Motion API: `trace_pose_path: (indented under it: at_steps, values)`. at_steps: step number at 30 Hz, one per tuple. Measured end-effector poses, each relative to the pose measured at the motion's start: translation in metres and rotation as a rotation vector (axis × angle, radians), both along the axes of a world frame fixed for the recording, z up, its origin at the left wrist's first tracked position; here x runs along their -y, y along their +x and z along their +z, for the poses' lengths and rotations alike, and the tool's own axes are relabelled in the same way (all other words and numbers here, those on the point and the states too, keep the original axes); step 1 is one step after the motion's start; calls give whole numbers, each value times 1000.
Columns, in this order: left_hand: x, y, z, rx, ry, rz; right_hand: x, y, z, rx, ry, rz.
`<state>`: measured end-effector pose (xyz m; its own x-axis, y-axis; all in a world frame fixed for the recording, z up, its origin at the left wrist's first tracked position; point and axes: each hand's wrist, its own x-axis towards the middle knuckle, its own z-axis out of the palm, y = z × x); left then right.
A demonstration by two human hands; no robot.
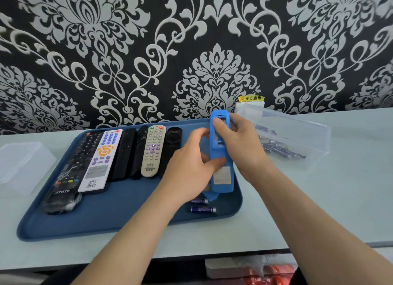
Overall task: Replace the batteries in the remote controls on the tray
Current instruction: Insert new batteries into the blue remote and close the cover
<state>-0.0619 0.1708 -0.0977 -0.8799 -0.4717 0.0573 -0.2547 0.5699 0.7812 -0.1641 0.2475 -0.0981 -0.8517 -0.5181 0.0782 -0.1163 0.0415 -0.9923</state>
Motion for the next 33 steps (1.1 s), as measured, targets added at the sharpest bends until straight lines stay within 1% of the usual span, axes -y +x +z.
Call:
trace_pose_path:
  at_steps: [2, 4, 6, 7, 8, 10, 11, 12, 13, 15, 16, 17, 19, 21, 24, 26, 27, 29, 31, 33]
  values:
    - [4, -3, 1, -5, 67, 64, -7, -7, 2, -254, 164, -56]
    - [4, -7, -1, 20, 64, 91, -23, -16, 5, -526, 275, -130]
    - [7, -7, -7, 64, -43, 120, -39, -25, 7, -732, 376, -195]
    - [6, -7, -10, 84, -112, 127, -48, -31, 7, -801, 475, -215]
    - [6, -6, -11, 93, -184, 124, -56, -35, 7, -830, 626, -217]
    - [6, -5, -13, 96, -379, 98, -71, -40, 7, -765, 960, -162]
    - [6, -5, -13, 96, -501, 95, -76, -41, 6, -714, 1077, -118]
    - [5, -7, -12, 83, -601, 99, -84, -42, 5, -676, 1135, -91]
    - [5, -8, -11, 47, -656, 106, -89, -42, 4, -664, 1143, -86]
    - [0, -17, -4, -98, -652, 71, -99, -41, 6, -672, 1110, -113]
    - [-4, -25, -1, -171, -651, 24, -104, -41, 7, -678, 1103, -123]
    - [-8, -36, 2, -201, -677, -35, -106, -40, 8, -685, 1097, -123]
    - [-16, -64, 3, -126, -772, -171, -111, -41, 7, -714, 1081, -103]
    - [-21, -89, 0, 26, -876, -275, -115, -44, 4, -793, 1079, -57]
    - [-18, -108, -2, 110, -1038, -330, -120, -48, -2, -877, 1083, -24]
    - [-19, -113, 5, 163, -1180, -352, -125, -51, -4, -903, 1011, -37]
    - [-22, -113, 11, 180, -1241, -371, -128, -53, -5, -877, 917, -53]
    - [-28, -114, 21, 204, -1331, -413, -138, -60, -7, -743, 687, -93]
    - [-27, -116, 29, 218, -1339, -450, -150, -65, -10, -576, 538, -141]
    - [-21, -116, 38, 229, -1286, -483, -158, -70, -12, -333, 429, -153]
